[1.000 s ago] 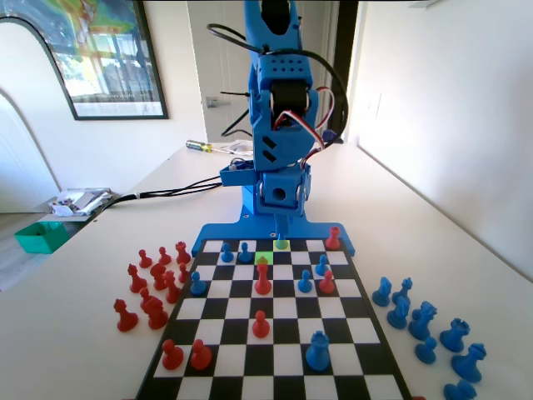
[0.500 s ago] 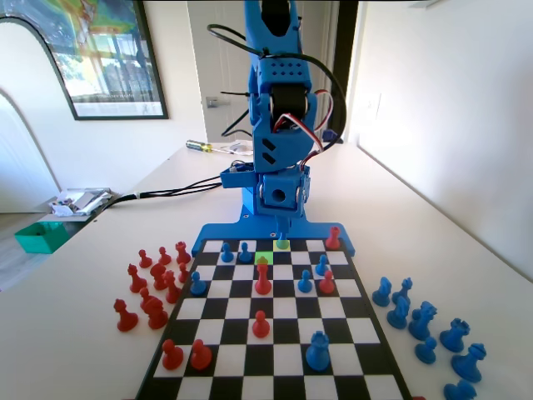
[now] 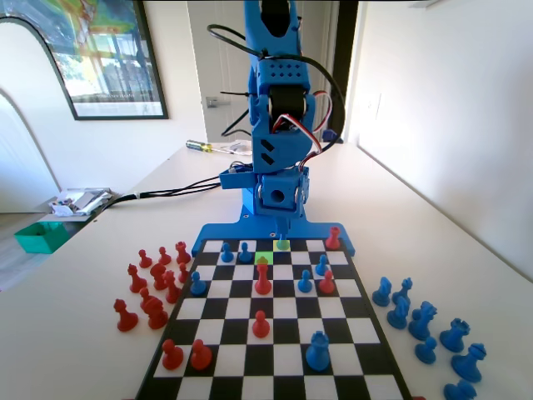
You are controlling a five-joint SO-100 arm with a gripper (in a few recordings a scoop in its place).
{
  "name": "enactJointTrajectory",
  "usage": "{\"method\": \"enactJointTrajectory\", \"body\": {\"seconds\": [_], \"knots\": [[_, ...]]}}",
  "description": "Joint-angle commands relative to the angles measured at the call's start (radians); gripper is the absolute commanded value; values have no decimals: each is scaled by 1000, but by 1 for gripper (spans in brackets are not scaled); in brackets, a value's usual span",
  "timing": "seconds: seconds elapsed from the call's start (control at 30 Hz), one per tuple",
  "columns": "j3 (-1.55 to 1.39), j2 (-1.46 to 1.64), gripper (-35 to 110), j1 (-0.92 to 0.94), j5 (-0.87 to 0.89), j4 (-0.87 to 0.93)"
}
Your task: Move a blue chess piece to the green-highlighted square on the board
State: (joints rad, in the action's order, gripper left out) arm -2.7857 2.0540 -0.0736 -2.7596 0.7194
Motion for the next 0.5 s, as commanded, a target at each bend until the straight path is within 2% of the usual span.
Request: {"method": "enactJointTrajectory", "body": {"seconds": [0.0, 0.13, 0.47], "knots": [[101, 25, 1, 25, 6, 74], [166, 23, 1, 66, 8, 126], [207, -58, 1, 126, 32, 91]]}}
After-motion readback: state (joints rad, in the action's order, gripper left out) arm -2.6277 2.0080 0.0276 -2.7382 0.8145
